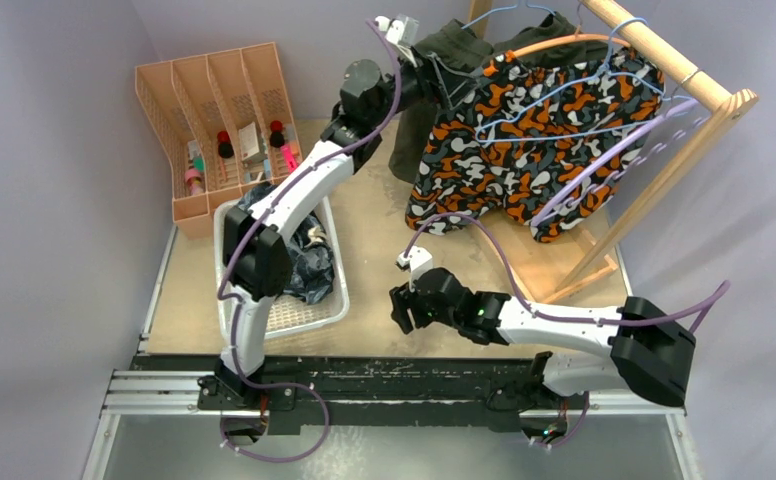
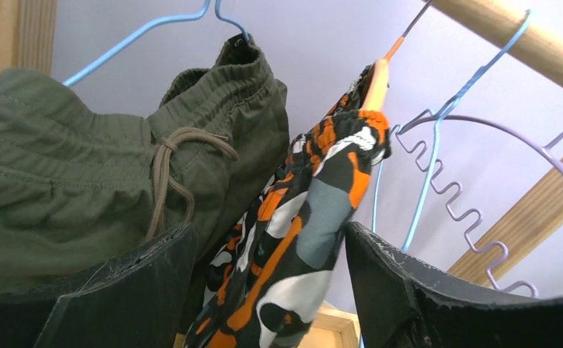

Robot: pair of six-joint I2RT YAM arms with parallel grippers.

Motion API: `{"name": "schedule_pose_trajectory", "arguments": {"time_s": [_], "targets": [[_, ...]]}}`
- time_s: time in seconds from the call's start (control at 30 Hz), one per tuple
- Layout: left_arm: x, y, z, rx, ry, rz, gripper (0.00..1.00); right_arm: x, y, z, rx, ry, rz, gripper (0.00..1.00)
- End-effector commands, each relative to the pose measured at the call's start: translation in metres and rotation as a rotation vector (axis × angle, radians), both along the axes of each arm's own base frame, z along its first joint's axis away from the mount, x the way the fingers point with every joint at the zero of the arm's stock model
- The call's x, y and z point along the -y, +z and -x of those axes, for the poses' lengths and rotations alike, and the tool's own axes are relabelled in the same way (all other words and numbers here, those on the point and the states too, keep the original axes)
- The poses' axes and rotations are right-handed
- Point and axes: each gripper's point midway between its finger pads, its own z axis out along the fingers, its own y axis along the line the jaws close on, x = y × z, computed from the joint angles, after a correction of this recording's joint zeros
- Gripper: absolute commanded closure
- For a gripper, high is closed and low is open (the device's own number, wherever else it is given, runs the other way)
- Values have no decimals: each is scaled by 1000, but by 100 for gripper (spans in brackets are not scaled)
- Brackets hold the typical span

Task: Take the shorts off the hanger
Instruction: Pick up the hanger from the clothes rod.

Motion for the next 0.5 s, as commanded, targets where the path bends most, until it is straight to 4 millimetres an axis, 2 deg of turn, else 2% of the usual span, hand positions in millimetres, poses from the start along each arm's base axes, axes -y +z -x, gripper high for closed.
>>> {"name": "schedule_pose_trajectory", "arguments": {"time_s": [0.0,0.13,0.2,0.47], "targets": [[12,24,6,60,-29,43,27,-11,19,-8,25,-18,-43,33],[22,16,-2,42,-38,40,33,-12,17,-9,18,-26,-27,33],[25,13,-3,39,-42,38,39,-12,16,-10,16,-33,-20,33],[33,21,8,49,-76,69,61,-12,10,-11,0,-40,4,33]]}}
